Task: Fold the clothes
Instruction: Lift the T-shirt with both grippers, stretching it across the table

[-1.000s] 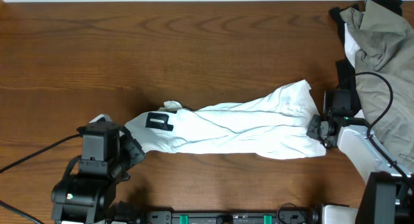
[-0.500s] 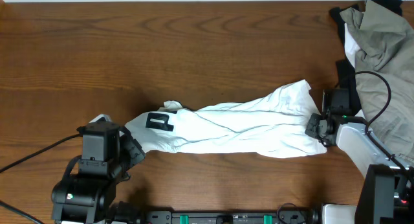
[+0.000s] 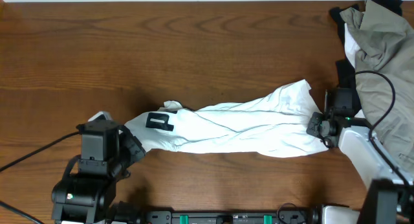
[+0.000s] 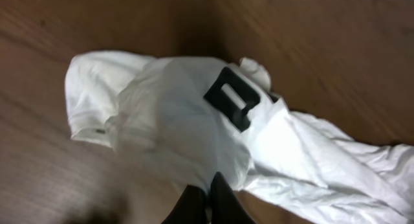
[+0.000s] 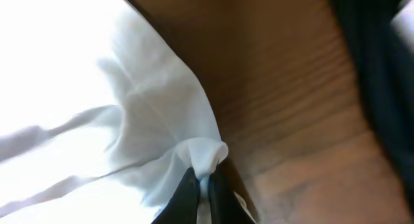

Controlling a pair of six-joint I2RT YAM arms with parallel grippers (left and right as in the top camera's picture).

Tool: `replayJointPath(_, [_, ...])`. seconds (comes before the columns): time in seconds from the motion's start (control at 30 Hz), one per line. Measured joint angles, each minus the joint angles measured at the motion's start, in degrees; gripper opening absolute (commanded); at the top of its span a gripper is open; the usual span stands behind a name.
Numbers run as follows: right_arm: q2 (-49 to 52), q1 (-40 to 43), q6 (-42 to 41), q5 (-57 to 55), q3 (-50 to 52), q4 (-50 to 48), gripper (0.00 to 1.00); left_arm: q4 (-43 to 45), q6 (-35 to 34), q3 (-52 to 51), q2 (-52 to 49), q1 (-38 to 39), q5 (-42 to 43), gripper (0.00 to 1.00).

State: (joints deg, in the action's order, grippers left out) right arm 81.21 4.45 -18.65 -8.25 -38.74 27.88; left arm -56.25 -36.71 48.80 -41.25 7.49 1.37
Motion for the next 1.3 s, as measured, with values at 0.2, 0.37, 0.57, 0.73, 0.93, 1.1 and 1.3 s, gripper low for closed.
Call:
replayJointPath(0.2, [-7.2, 0.0, 1.3, 0.6, -4.9, 1.4, 0.07, 2.8, 1.0, 0.0, 0.0, 0.0, 0.0, 0.06])
replayJointPath(0.37, [-8.5, 0.0, 1.5, 0.7, -5.7, 3.7, 0.07, 2.8, 1.2, 0.0, 0.0, 0.0, 0.0, 0.06])
replayJointPath(0.57, [-8.0, 0.0, 1.5, 0.7, -5.7, 7.7, 0.08, 2.8, 1.6, 0.0, 0.0, 0.0, 0.0, 0.06])
replayJointPath(0.73, [-7.8, 0.0, 1.6, 0.7, -5.7, 9.6, 0.11, 2.8, 2.0, 0.0, 0.0, 0.0, 0.0, 0.06])
replayJointPath(0.93, [-7.8, 0.0, 1.7, 0.7, -5.7, 12.0, 0.12, 2.8, 2.1, 0.0, 0.0, 0.0, 0.0, 0.06])
replayJointPath(1.1, [-7.8, 0.0, 2.1, 0.7, -5.7, 12.2, 0.01, 2.8, 2.1, 0.0, 0.0, 0.0, 0.0, 0.06])
replayJointPath(1.3, [-7.8, 0.0, 2.1, 0.7, -5.7, 11.5, 0.01, 2.9, 2.1, 0.0, 0.0, 0.0, 0.0, 0.06])
